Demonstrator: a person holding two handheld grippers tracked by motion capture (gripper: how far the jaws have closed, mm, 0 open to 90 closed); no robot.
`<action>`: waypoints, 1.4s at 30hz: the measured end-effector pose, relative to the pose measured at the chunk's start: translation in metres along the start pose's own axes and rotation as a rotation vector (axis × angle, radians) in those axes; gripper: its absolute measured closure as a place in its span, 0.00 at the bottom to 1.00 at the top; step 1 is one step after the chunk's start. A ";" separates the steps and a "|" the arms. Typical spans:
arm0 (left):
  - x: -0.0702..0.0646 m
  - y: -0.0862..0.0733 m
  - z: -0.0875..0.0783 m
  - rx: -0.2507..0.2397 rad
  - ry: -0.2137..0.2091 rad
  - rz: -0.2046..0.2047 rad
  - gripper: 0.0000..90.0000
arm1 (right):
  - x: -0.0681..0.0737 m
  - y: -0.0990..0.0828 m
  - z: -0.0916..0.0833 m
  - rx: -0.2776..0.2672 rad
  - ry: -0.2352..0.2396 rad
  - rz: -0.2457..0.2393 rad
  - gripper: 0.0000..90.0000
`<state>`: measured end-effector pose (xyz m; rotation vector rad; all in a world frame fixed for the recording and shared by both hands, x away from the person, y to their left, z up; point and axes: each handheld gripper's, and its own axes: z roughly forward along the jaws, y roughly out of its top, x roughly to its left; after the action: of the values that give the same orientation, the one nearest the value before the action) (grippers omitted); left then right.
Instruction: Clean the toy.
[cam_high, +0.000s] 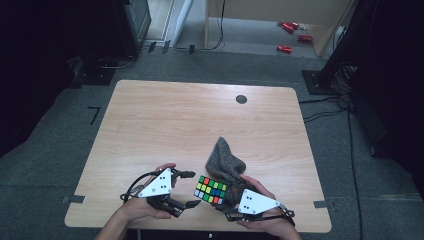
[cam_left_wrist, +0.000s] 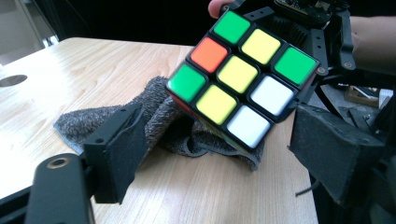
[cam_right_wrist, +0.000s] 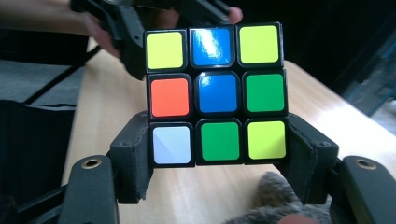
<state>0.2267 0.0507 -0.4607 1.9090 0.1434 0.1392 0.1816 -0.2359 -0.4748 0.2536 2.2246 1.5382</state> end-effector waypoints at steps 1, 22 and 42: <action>-0.001 0.000 0.000 -0.002 -0.005 0.015 0.24 | 0.000 0.000 0.000 0.001 0.013 0.003 0.39; -0.018 -0.006 0.009 0.012 -0.062 0.158 0.32 | -0.003 -0.003 -0.002 0.022 0.196 0.097 0.39; -0.020 -0.004 0.016 0.061 -0.099 0.178 0.37 | -0.002 -0.003 0.001 0.036 0.230 0.103 0.38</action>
<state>0.2097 0.0339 -0.4703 1.9844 -0.0907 0.1610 0.1846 -0.2368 -0.4774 0.2138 2.4528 1.6555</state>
